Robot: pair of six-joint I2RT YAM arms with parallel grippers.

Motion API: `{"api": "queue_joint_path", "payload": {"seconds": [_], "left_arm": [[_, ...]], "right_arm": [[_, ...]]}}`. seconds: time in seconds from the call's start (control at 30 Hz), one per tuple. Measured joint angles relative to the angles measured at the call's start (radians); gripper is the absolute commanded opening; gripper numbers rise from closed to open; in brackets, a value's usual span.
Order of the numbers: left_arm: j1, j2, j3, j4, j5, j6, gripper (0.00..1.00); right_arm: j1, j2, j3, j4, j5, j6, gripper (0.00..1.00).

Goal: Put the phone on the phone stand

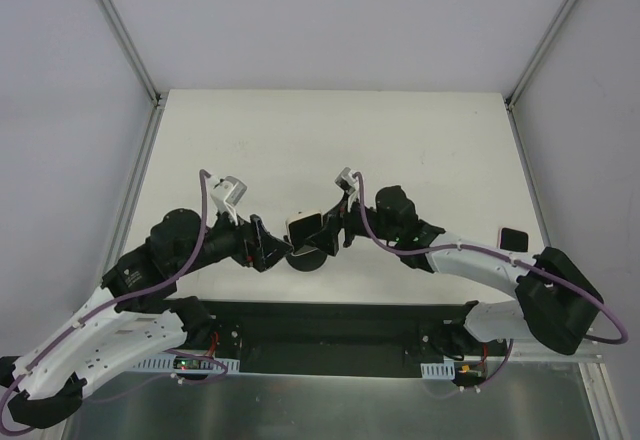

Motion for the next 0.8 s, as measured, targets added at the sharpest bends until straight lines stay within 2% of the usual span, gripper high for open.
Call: {"api": "queue_joint_path", "payload": {"seconds": [0.07,0.17,0.2,0.3,0.4,0.47,0.57,0.6,0.67,0.7,0.8], "left_arm": [[0.000,0.002,0.016,-0.021,0.003,-0.026,0.81],[0.000,0.015,0.034,-0.046,0.002,-0.063,0.79],[0.000,0.023,0.038,-0.055,-0.002,-0.072,0.74],[0.000,0.060,0.051,-0.090,-0.028,-0.101,0.69],[0.000,0.128,0.077,-0.137,-0.070,-0.121,0.71],[0.000,0.173,0.089,-0.153,-0.105,-0.129,0.74],[0.000,0.193,0.089,-0.169,-0.143,-0.139,0.77],[0.000,0.192,0.089,-0.177,-0.159,-0.141,0.77],[0.000,0.187,0.092,-0.186,-0.189,-0.137,0.79],[0.000,0.188,0.097,-0.190,-0.198,-0.126,0.79],[0.000,0.206,0.120,-0.194,-0.209,-0.068,0.84]], "right_arm": [[0.019,0.003,-0.008,0.040,0.012,0.010,0.74],[0.047,0.012,-0.026,0.112,0.040,0.030,0.64],[0.058,0.016,-0.035,0.141,0.060,0.039,0.57],[0.092,0.017,-0.066,0.187,0.130,0.059,0.41],[0.133,0.018,-0.080,0.208,0.221,0.068,0.28],[0.164,0.021,-0.080,0.221,0.294,0.056,0.28],[0.220,0.042,-0.080,0.254,0.430,0.035,0.41],[0.238,0.051,-0.080,0.264,0.463,0.028,0.54],[0.265,0.065,-0.080,0.278,0.504,0.022,0.66],[0.274,0.069,-0.080,0.282,0.518,0.014,0.77],[0.277,0.071,-0.080,0.293,0.537,-0.012,0.91]]}}
